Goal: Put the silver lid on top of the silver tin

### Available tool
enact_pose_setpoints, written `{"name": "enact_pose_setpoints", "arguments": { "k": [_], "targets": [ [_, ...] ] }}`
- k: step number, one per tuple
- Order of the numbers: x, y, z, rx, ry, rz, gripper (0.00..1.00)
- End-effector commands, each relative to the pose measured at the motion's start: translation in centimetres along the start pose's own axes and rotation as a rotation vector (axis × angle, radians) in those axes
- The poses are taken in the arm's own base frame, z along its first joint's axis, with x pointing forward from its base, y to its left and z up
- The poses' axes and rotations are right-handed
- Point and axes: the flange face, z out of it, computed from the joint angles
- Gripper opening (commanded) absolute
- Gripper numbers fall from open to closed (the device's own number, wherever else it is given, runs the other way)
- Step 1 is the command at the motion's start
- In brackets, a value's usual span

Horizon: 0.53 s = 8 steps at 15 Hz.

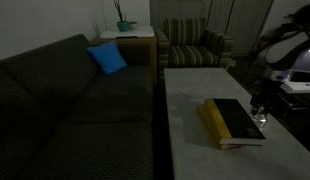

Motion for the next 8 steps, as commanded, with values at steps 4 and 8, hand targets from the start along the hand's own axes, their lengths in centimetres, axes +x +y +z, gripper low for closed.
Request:
{"name": "enact_pose_setpoints", "arguments": {
  "k": [4, 8],
  "targets": [
    [-0.09, -0.44, 0.08, -0.001, -0.039, 0.094, 0.44],
    [0.41, -0.92, -0.22, -0.019, -0.014, 0.105, 0.44]
  ]
}}
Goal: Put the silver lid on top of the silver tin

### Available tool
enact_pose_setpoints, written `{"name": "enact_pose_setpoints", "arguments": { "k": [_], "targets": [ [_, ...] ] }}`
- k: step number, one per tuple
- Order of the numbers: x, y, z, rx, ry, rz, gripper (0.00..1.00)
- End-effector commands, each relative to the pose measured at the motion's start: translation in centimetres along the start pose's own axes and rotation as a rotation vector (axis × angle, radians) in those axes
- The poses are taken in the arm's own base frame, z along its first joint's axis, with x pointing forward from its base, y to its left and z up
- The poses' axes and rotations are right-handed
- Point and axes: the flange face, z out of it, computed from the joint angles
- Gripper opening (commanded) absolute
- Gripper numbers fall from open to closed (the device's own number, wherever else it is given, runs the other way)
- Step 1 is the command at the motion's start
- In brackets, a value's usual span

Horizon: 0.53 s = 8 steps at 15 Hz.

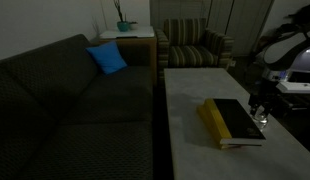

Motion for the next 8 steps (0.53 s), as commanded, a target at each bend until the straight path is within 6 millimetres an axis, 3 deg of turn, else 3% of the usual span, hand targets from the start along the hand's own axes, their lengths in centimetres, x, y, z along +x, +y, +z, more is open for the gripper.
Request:
{"name": "enact_pose_setpoints", "arguments": {
  "k": [1, 8],
  "targets": [
    [0.48, -0.14, -0.54, -0.022, 0.009, 0.024, 0.44],
    [0.47, 0.41, -0.83, -0.089, -0.012, 0.174, 0.44]
  ]
}}
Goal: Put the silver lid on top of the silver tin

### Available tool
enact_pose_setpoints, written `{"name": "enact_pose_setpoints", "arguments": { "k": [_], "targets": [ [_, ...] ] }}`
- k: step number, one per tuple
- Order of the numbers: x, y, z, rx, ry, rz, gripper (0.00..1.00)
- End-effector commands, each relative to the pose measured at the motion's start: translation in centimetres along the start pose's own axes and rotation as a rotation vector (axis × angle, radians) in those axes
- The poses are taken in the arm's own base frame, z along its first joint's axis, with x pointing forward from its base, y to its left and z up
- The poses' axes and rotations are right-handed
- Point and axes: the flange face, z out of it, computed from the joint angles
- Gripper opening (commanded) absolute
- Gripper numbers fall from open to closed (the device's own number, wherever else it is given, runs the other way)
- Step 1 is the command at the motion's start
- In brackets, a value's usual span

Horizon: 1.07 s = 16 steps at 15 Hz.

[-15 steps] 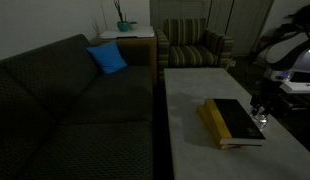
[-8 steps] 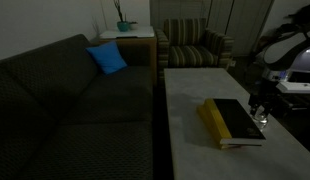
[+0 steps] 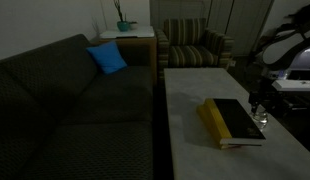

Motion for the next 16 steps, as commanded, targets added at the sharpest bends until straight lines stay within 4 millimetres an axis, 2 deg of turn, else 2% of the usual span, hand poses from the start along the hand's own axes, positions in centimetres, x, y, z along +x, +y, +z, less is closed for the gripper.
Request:
{"name": "enact_pose_setpoints", "arguments": {
  "k": [1, 8, 16],
  "targets": [
    [-0.1, 0.3, -0.1, -0.029, -0.033, 0.07, 0.44],
    [-1.1, -0.4, 0.5, -0.029, -0.137, 0.069, 0.44],
    [-1.1, -1.0, 0.5, -0.032, -0.13, 0.091, 0.44]
  ]
}}
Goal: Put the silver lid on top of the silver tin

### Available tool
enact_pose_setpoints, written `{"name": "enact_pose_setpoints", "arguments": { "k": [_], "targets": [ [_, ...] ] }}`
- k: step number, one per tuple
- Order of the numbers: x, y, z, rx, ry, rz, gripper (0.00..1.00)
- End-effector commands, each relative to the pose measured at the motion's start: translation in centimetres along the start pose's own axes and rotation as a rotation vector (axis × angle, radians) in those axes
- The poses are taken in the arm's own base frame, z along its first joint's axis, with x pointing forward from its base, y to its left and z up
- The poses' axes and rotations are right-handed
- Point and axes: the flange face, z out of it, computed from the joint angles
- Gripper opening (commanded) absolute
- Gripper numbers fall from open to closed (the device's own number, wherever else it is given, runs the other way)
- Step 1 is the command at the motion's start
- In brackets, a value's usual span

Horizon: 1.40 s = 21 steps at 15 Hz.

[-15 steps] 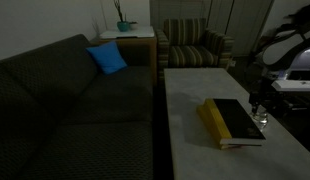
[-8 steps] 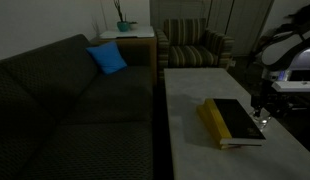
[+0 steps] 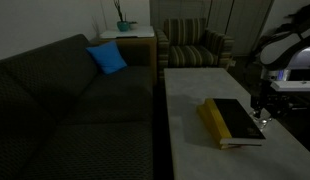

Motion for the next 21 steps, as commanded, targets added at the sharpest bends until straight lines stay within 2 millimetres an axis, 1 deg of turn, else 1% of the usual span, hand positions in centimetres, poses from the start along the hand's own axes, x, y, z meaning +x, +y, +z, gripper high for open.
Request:
{"name": "enact_pose_setpoints", "arguments": {
  "k": [1, 11, 21],
  "targets": [
    [0.2, -0.2, -0.3, 0.0, 0.009, 0.024, 0.44],
    [0.5, -0.2, -0.8, -0.008, 0.028, 0.024, 0.44],
    [1.2, 1.3, -1.8, -0.033, 0.049, 0.047, 0.44]
  ]
}}
